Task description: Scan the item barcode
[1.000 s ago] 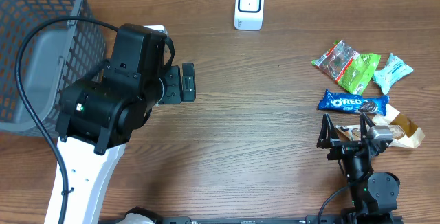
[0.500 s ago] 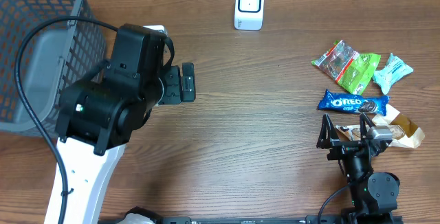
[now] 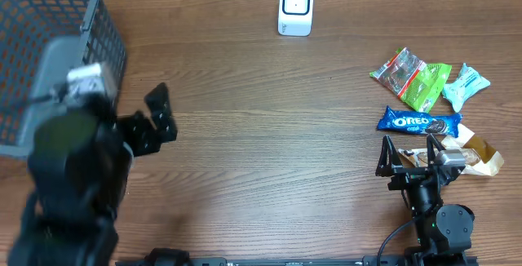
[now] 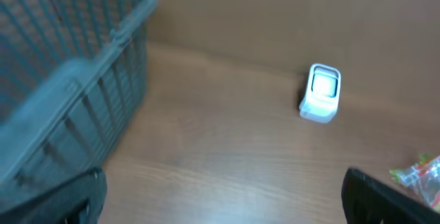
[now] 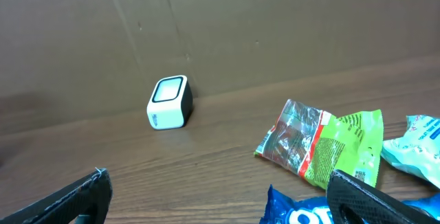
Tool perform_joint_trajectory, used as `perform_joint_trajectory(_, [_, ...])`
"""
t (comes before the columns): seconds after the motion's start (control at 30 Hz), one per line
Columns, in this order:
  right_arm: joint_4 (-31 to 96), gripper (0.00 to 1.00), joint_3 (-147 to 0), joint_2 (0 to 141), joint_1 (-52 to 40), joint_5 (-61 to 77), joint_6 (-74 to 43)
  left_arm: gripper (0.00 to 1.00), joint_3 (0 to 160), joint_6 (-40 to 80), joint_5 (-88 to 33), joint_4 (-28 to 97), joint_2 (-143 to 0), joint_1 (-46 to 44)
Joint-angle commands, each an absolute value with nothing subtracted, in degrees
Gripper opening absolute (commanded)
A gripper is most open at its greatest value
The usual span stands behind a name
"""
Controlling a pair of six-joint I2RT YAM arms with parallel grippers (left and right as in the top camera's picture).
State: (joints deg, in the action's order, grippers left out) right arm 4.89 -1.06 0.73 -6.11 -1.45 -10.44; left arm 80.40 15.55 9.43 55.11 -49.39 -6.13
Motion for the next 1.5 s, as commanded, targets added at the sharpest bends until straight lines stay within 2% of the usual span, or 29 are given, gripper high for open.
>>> perform_joint_trajectory(0.0, [4.69,1.00,-0.47,0.16,-6.48,-1.26,-10.00,1.00,68.25,8.29,6.39,47.53,-41.69,-4.03])
perform_joint_trajectory(0.27, [4.67,1.00,-0.47,0.16,-6.48,-1.26,-10.00,1.00,37.47,5.06,2.94,20.64,-21.63,-1.41])
perform_joint_trajectory(0.6, [4.69,1.00,-0.47,0.16,-6.48,-1.26,-10.00,1.00,14.92,5.08,1.85,3.07,-6.28,-1.52])
perform_joint_trajectory(0.8, [4.67,1.00,-0.45,0.16,-6.48,-1.26,-10.00,1.00,9.13,3.09,1.85,2.02,-0.36,-1.54])
perform_joint_trajectory(1.2, [4.67,1.00,-0.47,0.16,-6.48,-1.26,-10.00,1.00,0.40,-1.32,1.85,0.82,-0.19,-1.56])
perform_joint_trajectory(1.47, [4.67,1.00,-0.47,0.16,-6.48,-1.26,-10.00,1.00,0.27,-1.30,1.43,4.29,-0.19,-1.56])
